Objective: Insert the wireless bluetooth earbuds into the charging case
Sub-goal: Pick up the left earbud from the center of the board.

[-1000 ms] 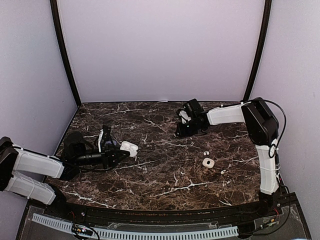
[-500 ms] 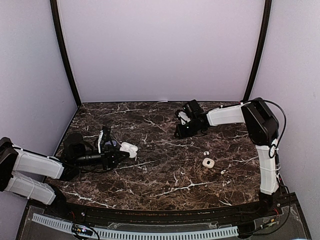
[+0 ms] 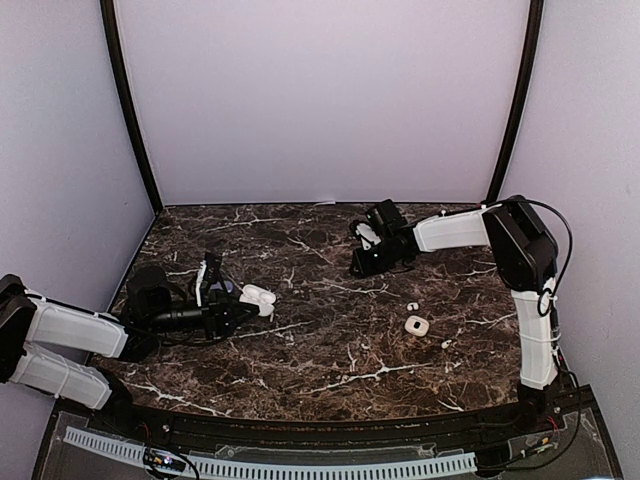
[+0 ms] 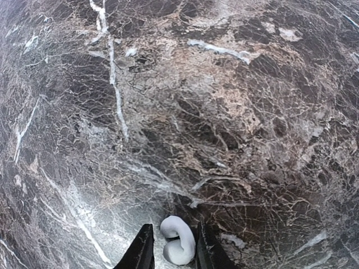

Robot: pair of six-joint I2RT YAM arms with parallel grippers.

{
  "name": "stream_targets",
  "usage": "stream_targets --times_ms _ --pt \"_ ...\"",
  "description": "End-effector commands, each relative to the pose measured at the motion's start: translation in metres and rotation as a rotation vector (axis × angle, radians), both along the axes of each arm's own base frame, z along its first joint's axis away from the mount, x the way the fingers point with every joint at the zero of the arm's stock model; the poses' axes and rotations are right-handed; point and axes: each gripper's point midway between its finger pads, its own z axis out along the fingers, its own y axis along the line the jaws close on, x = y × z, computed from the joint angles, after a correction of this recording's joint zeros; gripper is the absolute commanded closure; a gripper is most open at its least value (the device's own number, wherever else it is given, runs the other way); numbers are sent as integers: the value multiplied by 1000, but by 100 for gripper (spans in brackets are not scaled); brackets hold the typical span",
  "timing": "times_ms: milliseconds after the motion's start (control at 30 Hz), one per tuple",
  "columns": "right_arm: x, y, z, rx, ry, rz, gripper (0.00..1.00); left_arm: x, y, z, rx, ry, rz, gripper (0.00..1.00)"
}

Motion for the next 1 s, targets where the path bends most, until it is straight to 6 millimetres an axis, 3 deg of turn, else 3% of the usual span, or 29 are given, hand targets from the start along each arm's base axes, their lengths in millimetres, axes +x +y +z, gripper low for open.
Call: stream_targets --times_ms 0,333,767,967 --pt "2 7 29 31 -59 20 74 -2 0 7 -14 -20 -15 86" --pt "1 9 34 46 -61 22 73 -2 -1 8 -16 -16 -19 86" --pt "1 7 30 32 -52 16 90 -2 -1 7 -15 -15 -22 86" --pt "-1 9 39 49 -63 27 99 -6 -2 8 -20 -32 -45 86"
